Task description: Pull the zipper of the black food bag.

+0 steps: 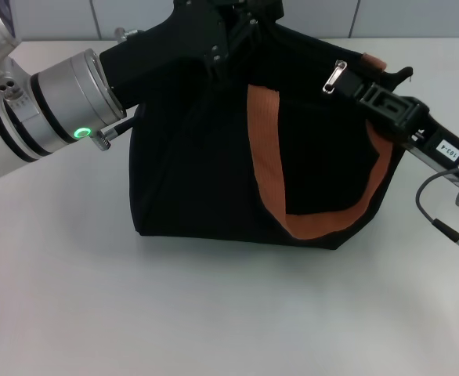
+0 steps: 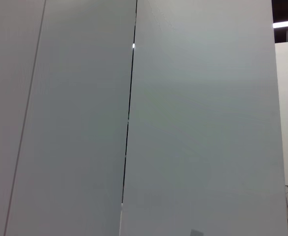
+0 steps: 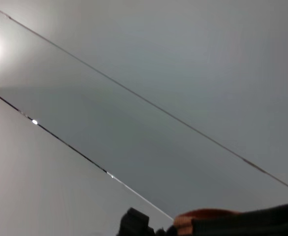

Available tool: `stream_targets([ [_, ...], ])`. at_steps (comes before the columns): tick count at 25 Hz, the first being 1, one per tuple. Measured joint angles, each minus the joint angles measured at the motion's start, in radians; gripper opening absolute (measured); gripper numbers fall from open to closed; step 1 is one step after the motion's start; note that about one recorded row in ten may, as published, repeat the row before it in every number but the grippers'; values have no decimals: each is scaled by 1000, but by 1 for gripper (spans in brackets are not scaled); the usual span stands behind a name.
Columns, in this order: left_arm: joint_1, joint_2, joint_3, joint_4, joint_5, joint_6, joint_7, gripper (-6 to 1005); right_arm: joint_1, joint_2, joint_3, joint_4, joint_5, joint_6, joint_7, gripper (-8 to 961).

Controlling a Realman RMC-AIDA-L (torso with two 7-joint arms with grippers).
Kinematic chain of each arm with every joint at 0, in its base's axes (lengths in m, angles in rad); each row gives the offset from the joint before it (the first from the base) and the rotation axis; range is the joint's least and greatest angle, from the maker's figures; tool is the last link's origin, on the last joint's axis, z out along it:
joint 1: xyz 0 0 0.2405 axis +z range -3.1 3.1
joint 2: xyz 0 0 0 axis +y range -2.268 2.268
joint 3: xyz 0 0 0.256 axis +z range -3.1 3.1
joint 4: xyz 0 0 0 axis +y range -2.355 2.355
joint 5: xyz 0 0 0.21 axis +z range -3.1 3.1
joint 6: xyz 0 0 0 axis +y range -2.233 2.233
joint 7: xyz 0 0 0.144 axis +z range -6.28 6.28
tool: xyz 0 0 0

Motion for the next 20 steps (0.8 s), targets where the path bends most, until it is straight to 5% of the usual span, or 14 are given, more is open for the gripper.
stream_targets([
  [10, 1, 0, 0, 0, 0, 0, 0, 66, -12, 4, 2, 6, 7, -15, -72, 51],
  [15, 1, 0, 0, 0, 0, 0, 0, 67, -6, 4, 1, 7, 6, -6, -71, 251],
  [20, 2, 0, 0, 0, 0, 0, 0, 69, -4, 3, 1, 9, 7, 6, -50, 338],
])
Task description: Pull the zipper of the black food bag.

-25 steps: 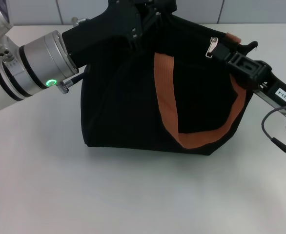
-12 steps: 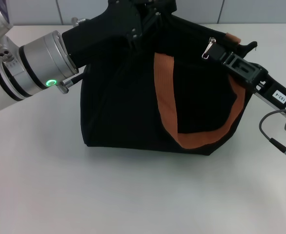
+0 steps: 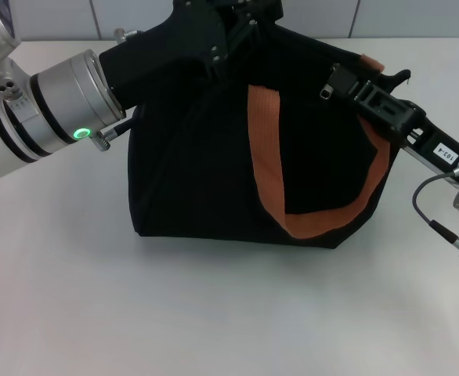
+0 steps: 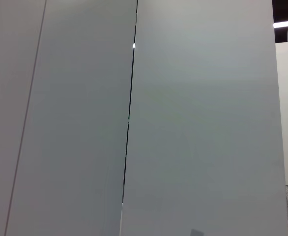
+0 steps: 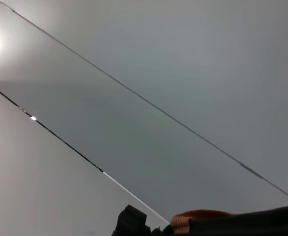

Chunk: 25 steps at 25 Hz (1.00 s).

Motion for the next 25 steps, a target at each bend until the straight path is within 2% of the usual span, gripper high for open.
stream_targets([
  [19, 0, 0, 0, 0, 0, 10, 0, 73, 26, -1, -31, 2, 0, 21, 44, 304],
  [25, 0, 0, 0, -2, 0, 11, 0, 75, 27, -1, -33, 2, -3, 19, 48, 215],
])
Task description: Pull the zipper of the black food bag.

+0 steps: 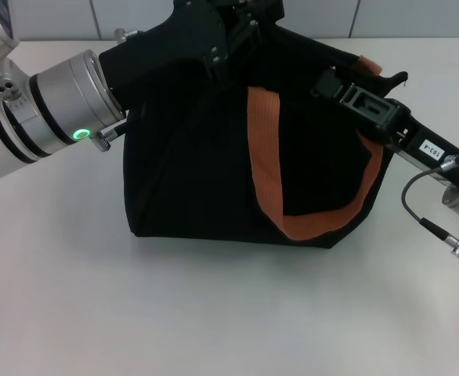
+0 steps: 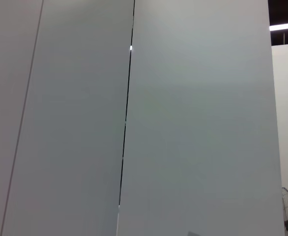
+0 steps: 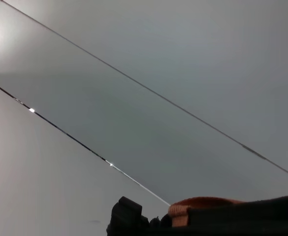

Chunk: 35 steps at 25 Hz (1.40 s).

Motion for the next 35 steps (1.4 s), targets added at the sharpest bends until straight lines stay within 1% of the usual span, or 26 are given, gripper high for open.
stream_targets([
  [5, 0, 0, 0, -1, 0, 1, 0, 76, -8, 1, 0, 0, 2, -2, -17, 140],
  [10, 0, 0, 0, -8, 0, 3, 5, 77, -10, -1, 8, 1, 3, 1, -4, -2],
  [24, 2, 0, -1, -11, 0, 7, 11, 81, -42, -2, 12, -21, 8, -4, -3, -3],
  [35, 8, 0, -3, -9, -10, 15, 11, 83, -82, -3, 44, -24, 22, 2, -2, -4],
])
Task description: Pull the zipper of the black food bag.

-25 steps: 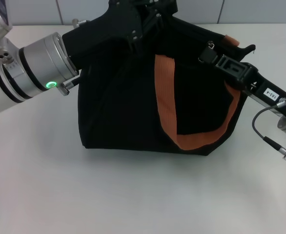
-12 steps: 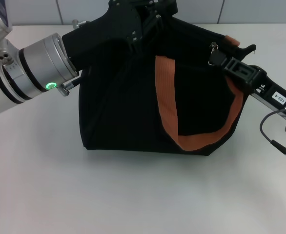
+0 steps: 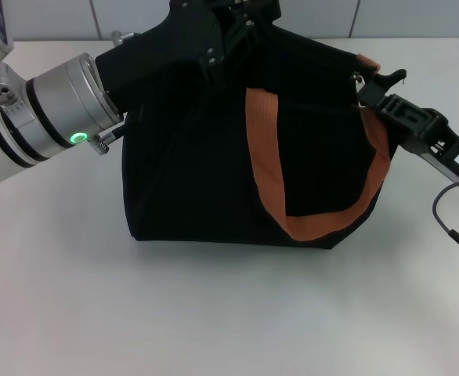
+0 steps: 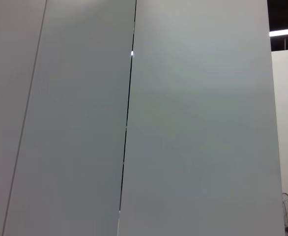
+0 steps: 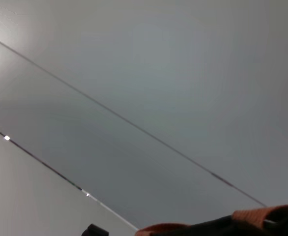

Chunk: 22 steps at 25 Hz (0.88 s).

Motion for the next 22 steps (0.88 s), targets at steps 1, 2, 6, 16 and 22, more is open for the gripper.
stream_targets([
  [1, 0, 0, 0, 0, 0, 0, 0, 84, 0, 0, 0, 0, 0, 0, 0, -4],
  [2, 0, 0, 0, 0, 0, 1, 0, 84, -3, 0, 4, -2, 0, 0, 0, -4],
  [6, 0, 0, 0, 0, -1, 1, 0, 85, -14, 0, 17, -9, 1, 0, 1, -4],
  [16, 0, 0, 0, 0, -2, 1, 0, 87, -45, 0, 64, -12, 1, 0, 0, -5],
  [22, 2, 0, 0, -1, -3, 2, 0, 89, -79, 0, 119, -8, 1, -23, -9, -5],
])
